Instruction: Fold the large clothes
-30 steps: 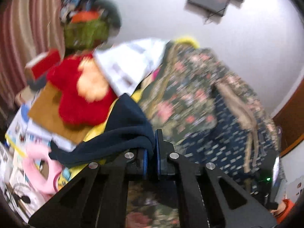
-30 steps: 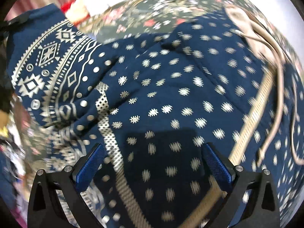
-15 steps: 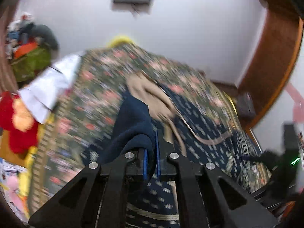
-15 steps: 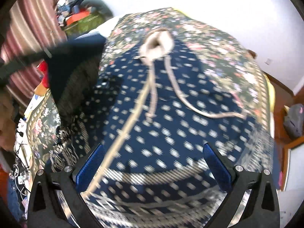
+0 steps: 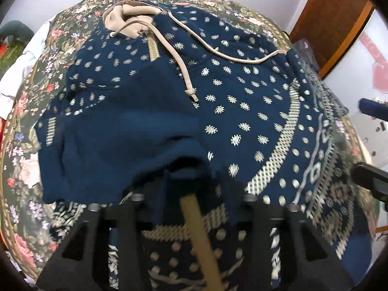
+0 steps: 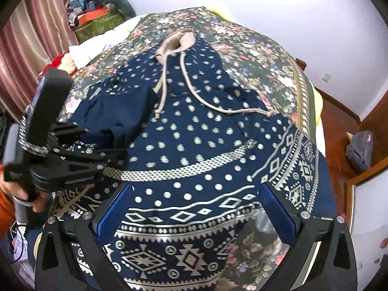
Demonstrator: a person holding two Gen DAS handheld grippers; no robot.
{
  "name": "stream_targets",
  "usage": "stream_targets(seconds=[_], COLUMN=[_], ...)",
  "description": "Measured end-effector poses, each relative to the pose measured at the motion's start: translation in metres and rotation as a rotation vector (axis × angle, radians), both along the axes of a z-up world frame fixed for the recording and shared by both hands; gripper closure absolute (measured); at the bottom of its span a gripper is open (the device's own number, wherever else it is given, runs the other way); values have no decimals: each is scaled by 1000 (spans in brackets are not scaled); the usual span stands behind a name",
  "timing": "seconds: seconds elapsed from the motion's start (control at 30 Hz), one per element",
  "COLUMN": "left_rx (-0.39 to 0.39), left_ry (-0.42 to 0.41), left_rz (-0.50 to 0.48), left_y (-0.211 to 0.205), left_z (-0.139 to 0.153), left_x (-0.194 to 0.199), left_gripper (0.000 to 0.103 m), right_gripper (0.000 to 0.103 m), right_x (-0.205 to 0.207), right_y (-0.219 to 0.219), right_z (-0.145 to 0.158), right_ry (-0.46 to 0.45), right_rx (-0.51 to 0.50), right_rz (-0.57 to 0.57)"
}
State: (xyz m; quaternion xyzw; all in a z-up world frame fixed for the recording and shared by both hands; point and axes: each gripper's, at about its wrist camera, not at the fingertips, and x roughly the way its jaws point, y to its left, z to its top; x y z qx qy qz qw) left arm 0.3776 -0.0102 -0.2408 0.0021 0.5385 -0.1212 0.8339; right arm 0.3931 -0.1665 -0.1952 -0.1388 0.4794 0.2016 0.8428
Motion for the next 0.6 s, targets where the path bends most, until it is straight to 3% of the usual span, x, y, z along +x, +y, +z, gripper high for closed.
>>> stream_targets(seconds=[0.13,0.2,0.27,0.4,0.6], left_rx=[6,3,22,83,-6], left_ry=[-80,-129,-175,-173,-85], left_rz=[26,76,154,274,315], left_y=[36,64,98,153,195], left_z=[35,51,61,54,17], left_x=[-19,-29,-40,-48,-57], left_gripper=[49,39,38,38,43], right_gripper=[0,0,0,0,1], right_x=[-3,-3,-2,-3,1], right_y=[24,41,64,118,198], right_z=[6,8,7,-3,-40], right_ry=[-23,-34,-44,-50,-30], right_rx=[13,12,9,-8,-52], right_rz=[45,74,111,202,313])
